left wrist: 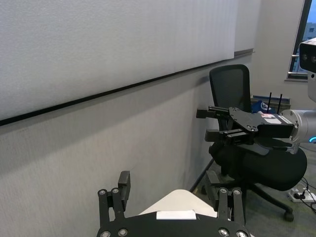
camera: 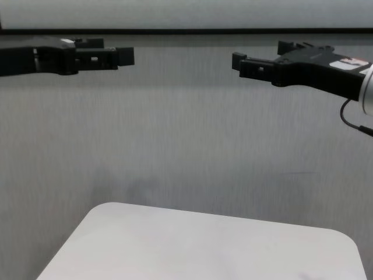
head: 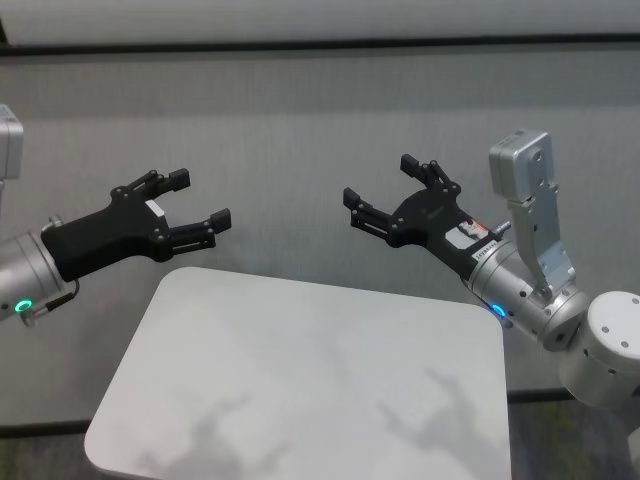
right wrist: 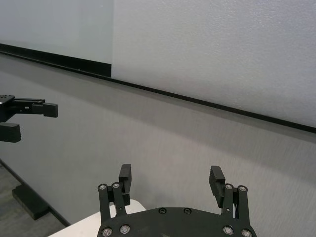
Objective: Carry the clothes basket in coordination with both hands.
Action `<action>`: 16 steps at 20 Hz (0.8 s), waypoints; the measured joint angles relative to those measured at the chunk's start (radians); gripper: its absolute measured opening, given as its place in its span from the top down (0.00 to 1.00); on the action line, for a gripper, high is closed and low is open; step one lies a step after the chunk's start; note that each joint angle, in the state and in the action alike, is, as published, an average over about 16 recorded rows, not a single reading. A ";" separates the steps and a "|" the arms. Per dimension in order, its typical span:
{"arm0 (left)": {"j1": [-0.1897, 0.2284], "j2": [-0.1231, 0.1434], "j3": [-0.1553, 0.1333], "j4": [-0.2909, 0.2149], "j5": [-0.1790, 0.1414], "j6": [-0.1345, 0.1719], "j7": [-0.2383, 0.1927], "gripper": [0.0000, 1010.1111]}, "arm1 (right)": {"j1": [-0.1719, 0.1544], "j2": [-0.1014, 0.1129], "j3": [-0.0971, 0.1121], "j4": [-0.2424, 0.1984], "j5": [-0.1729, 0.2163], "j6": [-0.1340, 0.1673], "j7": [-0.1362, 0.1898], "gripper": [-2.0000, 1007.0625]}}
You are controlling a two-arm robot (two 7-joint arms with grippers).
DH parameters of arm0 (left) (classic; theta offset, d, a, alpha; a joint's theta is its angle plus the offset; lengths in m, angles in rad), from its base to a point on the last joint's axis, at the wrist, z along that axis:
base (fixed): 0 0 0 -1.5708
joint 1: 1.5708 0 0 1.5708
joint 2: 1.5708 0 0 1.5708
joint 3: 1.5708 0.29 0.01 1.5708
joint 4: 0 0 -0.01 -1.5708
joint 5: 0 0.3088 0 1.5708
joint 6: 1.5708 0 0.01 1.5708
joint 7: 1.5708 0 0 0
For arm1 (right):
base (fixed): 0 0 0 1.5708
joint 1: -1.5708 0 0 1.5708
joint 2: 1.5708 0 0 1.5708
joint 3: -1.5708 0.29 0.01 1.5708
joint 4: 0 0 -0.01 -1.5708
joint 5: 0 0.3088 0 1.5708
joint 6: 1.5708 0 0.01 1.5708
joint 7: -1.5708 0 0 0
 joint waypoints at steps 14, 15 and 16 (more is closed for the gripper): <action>0.000 -0.003 -0.002 0.004 -0.005 0.001 -0.005 0.01 | 0.001 -0.002 0.000 0.004 0.000 -0.001 0.002 0.01; 0.000 -0.003 -0.002 0.004 -0.005 0.001 -0.005 0.01 | 0.002 -0.002 0.001 0.004 0.001 -0.001 0.002 0.01; 0.000 -0.003 -0.002 0.004 -0.005 0.001 -0.005 0.01 | 0.002 -0.002 0.001 0.004 0.001 -0.002 0.002 0.01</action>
